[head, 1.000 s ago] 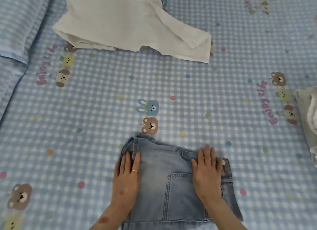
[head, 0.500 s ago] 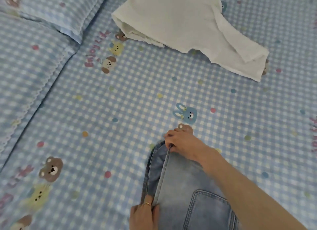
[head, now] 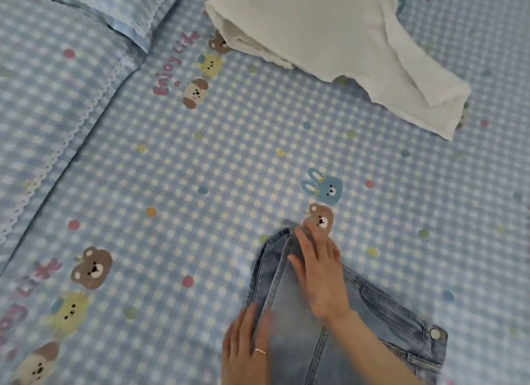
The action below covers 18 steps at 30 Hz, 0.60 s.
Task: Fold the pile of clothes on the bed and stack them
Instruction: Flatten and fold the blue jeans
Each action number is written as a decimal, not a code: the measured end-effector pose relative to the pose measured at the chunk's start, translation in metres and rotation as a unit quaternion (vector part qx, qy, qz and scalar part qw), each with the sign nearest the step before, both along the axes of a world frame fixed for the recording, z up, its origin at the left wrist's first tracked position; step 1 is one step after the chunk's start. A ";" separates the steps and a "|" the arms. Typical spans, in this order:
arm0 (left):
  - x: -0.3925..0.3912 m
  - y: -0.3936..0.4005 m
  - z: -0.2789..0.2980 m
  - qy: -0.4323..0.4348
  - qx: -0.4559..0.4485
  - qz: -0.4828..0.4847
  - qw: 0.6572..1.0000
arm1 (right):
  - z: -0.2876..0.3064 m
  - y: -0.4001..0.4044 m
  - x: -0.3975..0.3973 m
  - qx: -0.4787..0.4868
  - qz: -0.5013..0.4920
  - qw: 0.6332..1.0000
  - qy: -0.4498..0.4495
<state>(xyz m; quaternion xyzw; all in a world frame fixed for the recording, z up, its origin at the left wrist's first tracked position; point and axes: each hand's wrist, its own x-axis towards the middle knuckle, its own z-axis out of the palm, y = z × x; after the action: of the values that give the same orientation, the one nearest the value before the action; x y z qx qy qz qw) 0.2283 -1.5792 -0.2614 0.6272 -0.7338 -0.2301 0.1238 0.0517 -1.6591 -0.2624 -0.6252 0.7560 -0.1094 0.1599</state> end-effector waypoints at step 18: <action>-0.031 -0.024 0.016 0.027 0.249 0.041 0.967 | 0.020 0.213 -0.060 0.132 -0.466 0.872 -0.075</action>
<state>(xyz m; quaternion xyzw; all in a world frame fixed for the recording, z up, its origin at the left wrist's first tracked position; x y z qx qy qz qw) 0.1970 -1.6036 -0.2456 0.6612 -0.6234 -0.4174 -0.0070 -0.0087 -1.4463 -0.2425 -0.1638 0.9528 -0.1171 0.2273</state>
